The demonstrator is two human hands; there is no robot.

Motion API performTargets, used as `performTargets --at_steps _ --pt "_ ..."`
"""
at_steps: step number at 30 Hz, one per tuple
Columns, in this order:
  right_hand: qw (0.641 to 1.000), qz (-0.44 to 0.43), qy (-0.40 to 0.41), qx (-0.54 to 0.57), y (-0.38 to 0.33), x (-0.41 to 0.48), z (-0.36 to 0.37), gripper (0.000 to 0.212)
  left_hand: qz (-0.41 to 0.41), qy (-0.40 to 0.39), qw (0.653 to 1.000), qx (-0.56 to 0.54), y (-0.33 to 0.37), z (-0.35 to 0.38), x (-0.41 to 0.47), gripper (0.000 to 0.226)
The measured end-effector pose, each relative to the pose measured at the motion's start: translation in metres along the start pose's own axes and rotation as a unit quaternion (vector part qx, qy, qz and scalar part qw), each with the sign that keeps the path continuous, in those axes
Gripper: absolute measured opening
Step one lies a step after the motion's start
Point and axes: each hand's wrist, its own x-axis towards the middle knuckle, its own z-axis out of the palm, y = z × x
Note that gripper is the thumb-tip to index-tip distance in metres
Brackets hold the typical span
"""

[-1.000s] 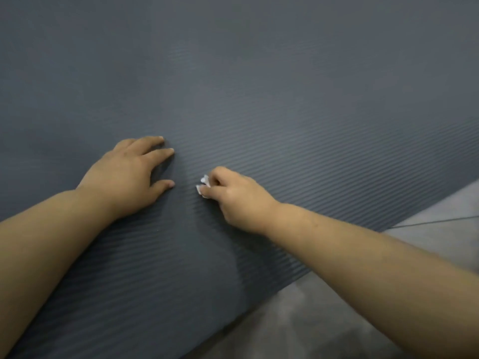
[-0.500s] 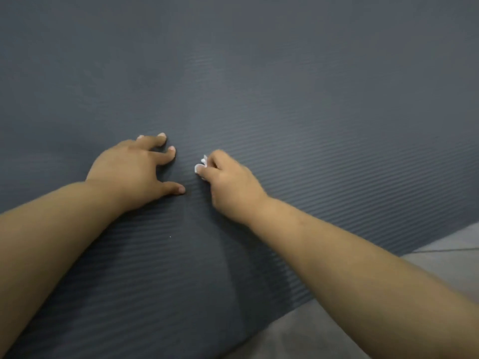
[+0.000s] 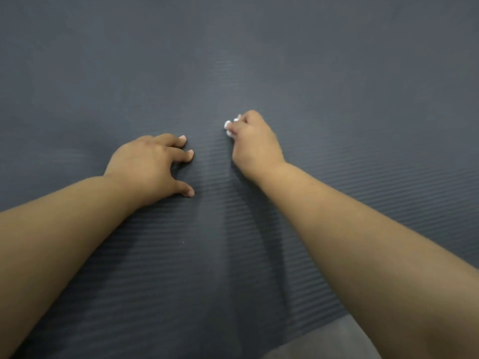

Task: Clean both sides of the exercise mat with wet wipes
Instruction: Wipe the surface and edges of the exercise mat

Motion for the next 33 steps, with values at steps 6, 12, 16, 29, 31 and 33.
performTargets --at_steps 6,12,16,29,31,33 --pt "0.995 0.06 0.036 -0.077 0.089 0.022 -0.052 0.032 -0.01 0.027 0.999 -0.017 0.002 0.002 0.002 0.078" --pt "0.962 0.251 0.053 -0.096 0.11 0.026 -0.071 0.015 -0.022 0.046 0.998 -0.036 0.001 0.006 0.007 0.077" --pt "0.992 0.122 0.014 -0.014 0.027 0.023 -0.016 0.03 -0.027 0.043 0.998 -0.04 0.002 0.007 0.006 0.078" --pt "0.957 0.285 0.015 -0.055 0.064 -0.089 -0.059 0.032 -0.046 0.016 0.999 -0.015 0.007 0.009 -0.007 0.063" --pt "0.962 0.272 0.0 -0.029 0.028 -0.101 -0.043 0.029 -0.046 0.008 0.998 0.032 0.01 0.007 -0.009 0.061" --pt "0.979 0.199 -0.043 0.021 -0.02 -0.117 -0.019 0.024 -0.044 -0.003 0.997 0.066 0.014 0.005 -0.013 0.057"
